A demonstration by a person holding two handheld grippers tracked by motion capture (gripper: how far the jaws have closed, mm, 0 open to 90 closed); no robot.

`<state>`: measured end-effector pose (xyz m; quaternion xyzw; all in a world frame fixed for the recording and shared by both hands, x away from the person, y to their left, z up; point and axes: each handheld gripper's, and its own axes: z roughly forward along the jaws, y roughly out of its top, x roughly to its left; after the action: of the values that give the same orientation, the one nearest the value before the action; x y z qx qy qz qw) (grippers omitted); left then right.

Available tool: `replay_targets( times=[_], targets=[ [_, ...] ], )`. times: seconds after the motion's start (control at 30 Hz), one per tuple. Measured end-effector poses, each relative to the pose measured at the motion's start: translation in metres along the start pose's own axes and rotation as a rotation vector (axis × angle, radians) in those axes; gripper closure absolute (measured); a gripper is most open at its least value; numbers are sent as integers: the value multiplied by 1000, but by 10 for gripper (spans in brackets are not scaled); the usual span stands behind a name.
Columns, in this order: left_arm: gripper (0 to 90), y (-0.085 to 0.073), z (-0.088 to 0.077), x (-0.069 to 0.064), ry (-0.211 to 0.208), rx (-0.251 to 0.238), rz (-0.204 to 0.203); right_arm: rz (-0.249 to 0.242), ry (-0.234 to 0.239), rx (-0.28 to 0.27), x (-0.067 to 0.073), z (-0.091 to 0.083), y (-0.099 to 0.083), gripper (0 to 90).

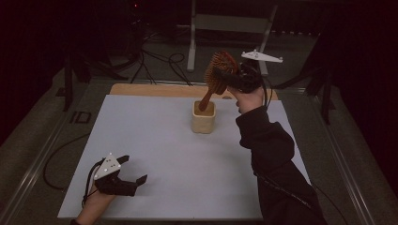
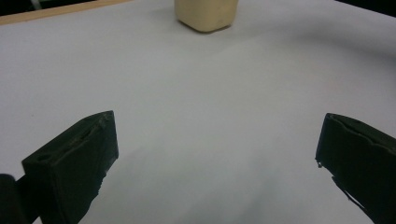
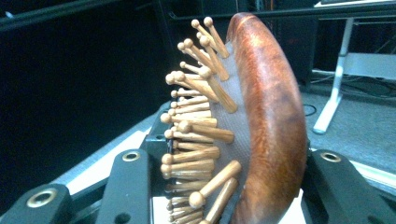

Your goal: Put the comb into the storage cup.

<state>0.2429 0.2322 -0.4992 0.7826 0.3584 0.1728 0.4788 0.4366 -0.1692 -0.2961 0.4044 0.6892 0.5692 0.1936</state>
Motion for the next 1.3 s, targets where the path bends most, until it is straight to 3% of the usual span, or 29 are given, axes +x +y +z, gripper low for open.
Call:
replay_targets(
  times=[0.43, 0.83, 1.3],
  targets=[
    [0, -2, 2, -1, -3, 0, 3, 5, -18, 67, -12, 27, -23, 526],
    [0, -2, 4, -3, -15, -12, 17, 24, 4, 120, -16, 46, -46, 525],
    [0, -2, 6, -2, -13, -12, 17, 68, 13, 148, -25, 54, -62, 524]
  ],
)
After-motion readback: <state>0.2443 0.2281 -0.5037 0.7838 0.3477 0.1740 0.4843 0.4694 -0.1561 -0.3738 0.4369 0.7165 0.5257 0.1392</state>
